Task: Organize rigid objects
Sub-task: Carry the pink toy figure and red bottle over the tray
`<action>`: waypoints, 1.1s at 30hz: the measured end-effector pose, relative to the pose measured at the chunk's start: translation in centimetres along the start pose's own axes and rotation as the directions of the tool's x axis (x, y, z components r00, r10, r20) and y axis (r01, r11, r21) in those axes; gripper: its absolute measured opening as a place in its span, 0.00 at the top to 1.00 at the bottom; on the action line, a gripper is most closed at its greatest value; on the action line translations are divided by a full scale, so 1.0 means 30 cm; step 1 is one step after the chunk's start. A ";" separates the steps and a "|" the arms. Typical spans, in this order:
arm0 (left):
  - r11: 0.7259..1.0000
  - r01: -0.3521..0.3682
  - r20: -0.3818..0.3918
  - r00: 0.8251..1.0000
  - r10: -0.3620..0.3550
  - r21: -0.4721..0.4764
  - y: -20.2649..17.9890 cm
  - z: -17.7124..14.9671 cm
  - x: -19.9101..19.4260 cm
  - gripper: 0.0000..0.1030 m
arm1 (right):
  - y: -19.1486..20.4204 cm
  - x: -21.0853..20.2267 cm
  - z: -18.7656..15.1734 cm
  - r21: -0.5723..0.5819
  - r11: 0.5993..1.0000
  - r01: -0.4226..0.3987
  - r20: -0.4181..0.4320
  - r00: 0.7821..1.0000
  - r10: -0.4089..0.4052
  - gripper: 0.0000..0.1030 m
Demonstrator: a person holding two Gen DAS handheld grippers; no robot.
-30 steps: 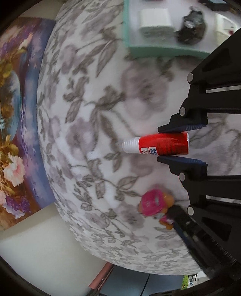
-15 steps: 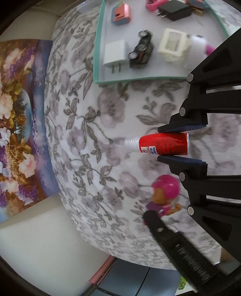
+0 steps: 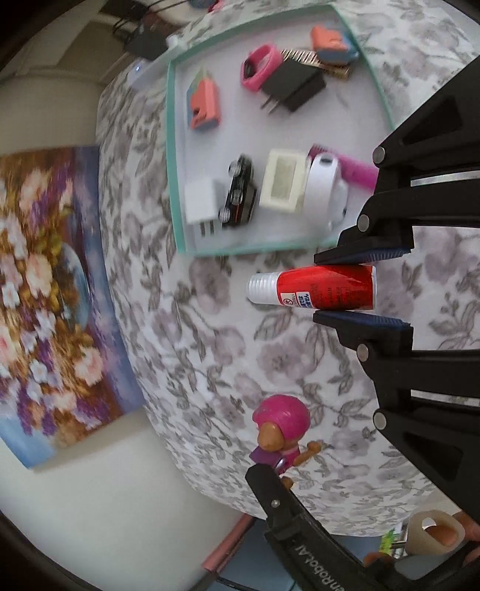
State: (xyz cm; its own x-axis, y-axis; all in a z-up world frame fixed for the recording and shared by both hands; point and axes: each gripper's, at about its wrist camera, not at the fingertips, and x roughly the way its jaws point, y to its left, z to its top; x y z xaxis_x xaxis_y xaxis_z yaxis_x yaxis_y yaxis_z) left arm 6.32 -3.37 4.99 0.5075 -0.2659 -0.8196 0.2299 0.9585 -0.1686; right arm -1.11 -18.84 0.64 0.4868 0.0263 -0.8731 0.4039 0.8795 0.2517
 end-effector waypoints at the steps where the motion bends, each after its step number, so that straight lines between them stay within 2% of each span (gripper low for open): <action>1: 1.000 0.007 0.001 1.000 -0.007 0.007 -0.019 -0.004 -0.004 0.63 | -0.009 -0.007 -0.002 0.005 1.000 0.001 0.002 1.000 -0.001 0.75; 6: 0.999 0.029 0.000 1.000 -0.029 0.030 -0.089 -0.030 -0.023 0.63 | -0.090 -0.049 -0.003 0.049 0.999 -0.005 0.030 1.000 0.004 0.75; 19: 0.989 0.103 -0.060 0.994 -0.097 0.111 -0.299 -0.093 0.001 0.63 | -0.356 -0.092 0.020 0.198 0.979 0.049 0.059 0.996 -0.061 0.75; 27: 0.969 0.140 -0.101 0.987 -0.122 0.205 -0.459 -0.159 0.020 0.63 | -0.514 -0.110 0.015 0.295 0.951 0.093 0.052 0.992 -0.113 0.75; 33: 0.956 0.172 -0.135 0.981 -0.142 0.240 -0.532 -0.199 0.037 0.63 | -0.584 -0.121 0.007 0.334 0.936 0.107 0.046 0.991 -0.129 0.75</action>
State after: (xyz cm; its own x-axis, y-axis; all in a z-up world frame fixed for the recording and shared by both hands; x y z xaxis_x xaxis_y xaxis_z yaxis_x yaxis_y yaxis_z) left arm -1.74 -18.36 3.50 0.3529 -0.3832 -0.8536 0.5058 0.8456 -0.1706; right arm -9.80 -34.45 -0.52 0.4658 -0.1095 -0.8781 0.6891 0.6675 0.2822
